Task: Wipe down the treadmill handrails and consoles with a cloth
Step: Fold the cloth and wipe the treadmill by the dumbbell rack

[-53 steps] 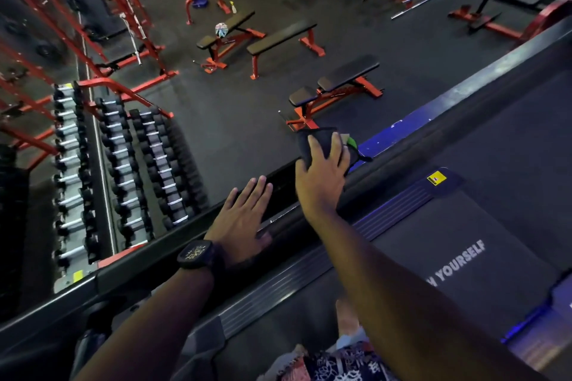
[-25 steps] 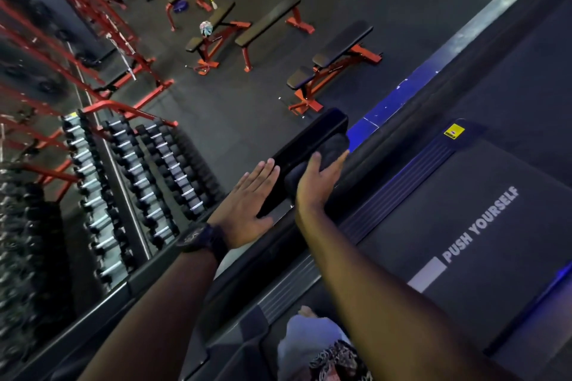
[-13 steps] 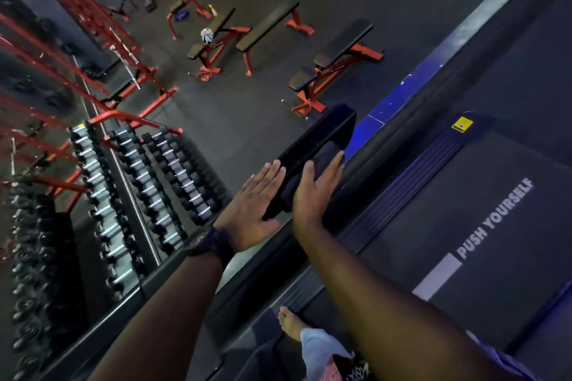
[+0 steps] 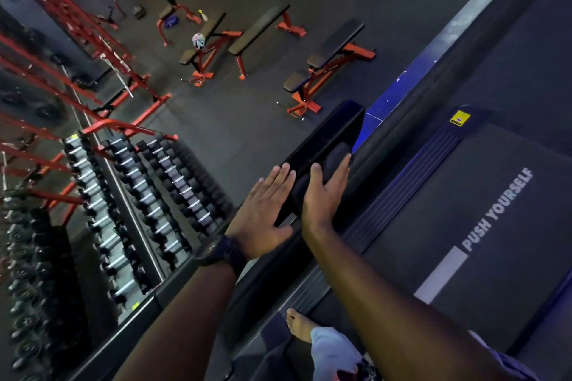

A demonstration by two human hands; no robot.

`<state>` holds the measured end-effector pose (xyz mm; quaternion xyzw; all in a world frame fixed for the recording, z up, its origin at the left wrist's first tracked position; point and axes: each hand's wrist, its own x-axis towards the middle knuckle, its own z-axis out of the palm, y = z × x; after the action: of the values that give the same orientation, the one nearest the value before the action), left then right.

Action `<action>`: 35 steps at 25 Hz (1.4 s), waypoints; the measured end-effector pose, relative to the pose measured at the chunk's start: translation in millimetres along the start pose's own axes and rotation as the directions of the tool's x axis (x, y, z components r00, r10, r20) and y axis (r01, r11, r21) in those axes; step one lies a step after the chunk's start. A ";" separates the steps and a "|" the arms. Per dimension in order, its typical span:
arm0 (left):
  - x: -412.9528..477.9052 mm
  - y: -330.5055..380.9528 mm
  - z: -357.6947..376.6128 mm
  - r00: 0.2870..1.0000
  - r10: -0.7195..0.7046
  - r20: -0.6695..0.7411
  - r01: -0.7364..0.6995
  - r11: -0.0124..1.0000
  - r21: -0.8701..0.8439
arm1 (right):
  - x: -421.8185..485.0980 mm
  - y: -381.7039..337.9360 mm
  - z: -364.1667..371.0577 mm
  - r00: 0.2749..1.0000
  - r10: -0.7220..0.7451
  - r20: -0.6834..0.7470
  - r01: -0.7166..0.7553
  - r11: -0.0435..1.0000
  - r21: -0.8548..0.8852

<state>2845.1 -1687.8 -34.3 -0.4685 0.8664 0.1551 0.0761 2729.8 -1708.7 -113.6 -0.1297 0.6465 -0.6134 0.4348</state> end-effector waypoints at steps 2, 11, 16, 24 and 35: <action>0.1 -0.1 0.6 1.000 0.006 0.009 -0.006 1.000 0.001 | 19.3 1.1 -8.1 0.988 -0.155 -0.001 0.155 0.988 0.001; 1.6 -0.4 0.3 1.000 -0.009 -0.011 0.009 1.000 -0.027 | 35.8 3.5 -8.8 0.988 -0.144 -0.055 0.144 0.990 -0.001; 1.6 -1.4 2.1 1.000 -0.010 -0.018 0.010 1.000 0.000 | 5.3 6.0 -6.3 0.965 -0.261 0.005 0.260 0.963 -0.076; -2.8 -4.4 0.1 1.000 0.015 0.027 -0.015 0.999 0.030 | 4.0 -4.7 -7.0 0.943 -0.333 -0.006 0.331 0.940 -0.078; -10.4 -5.5 0.6 1.000 0.012 0.009 -0.012 0.999 0.045 | -0.5 9.0 -3.8 0.997 -0.077 0.013 0.077 0.992 -0.102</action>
<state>2855.4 -1682.2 -33.1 -0.4607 0.8722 0.1377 0.0894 2730.7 -1703.8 -122.1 -0.1793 0.6695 -0.5953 0.4064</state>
